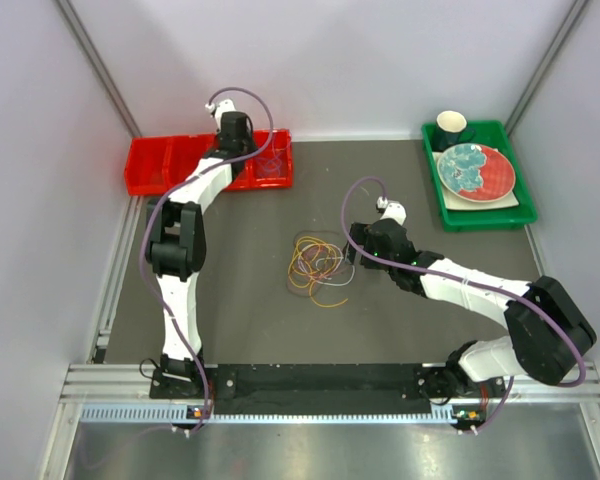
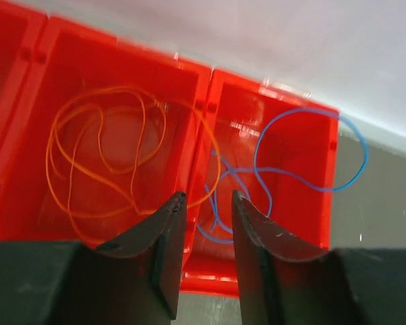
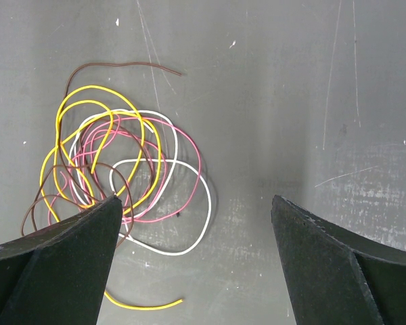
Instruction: Untangle the cables
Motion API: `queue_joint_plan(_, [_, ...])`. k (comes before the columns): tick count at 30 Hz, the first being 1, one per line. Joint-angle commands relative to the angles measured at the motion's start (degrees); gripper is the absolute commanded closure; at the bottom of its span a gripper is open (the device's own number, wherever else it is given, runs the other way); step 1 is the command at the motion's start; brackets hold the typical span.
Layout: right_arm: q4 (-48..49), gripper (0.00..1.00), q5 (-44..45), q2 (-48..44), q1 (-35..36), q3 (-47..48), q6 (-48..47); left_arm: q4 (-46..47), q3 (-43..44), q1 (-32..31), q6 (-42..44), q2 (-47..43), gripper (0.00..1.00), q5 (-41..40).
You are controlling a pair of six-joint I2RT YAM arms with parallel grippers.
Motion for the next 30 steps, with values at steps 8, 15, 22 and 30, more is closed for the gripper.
queue_joint_plan(8, [0.6,0.1,-0.3,-0.1,0.9,3.0,-1.0,-6.1,1.4,0.1,-2.2,-3.2,0.44,4.3])
queue_joint_plan(15, [0.5,0.1,-0.5,-0.6,0.8,2.8,-1.0,-8.3,4.6,0.1,4.1,-1.2,0.43,6.1])
queue_joint_plan(22, [0.5,0.1,-0.5,-0.3,0.9,3.1,-1.1,-9.0,9.1,0.1,6.6,3.9,0.48,3.6])
queue_joint_plan(30, [0.0,0.1,-0.4,0.3,0.8,3.6,-1.1,-6.2,10.6,0.0,7.1,6.7,0.58,4.6])
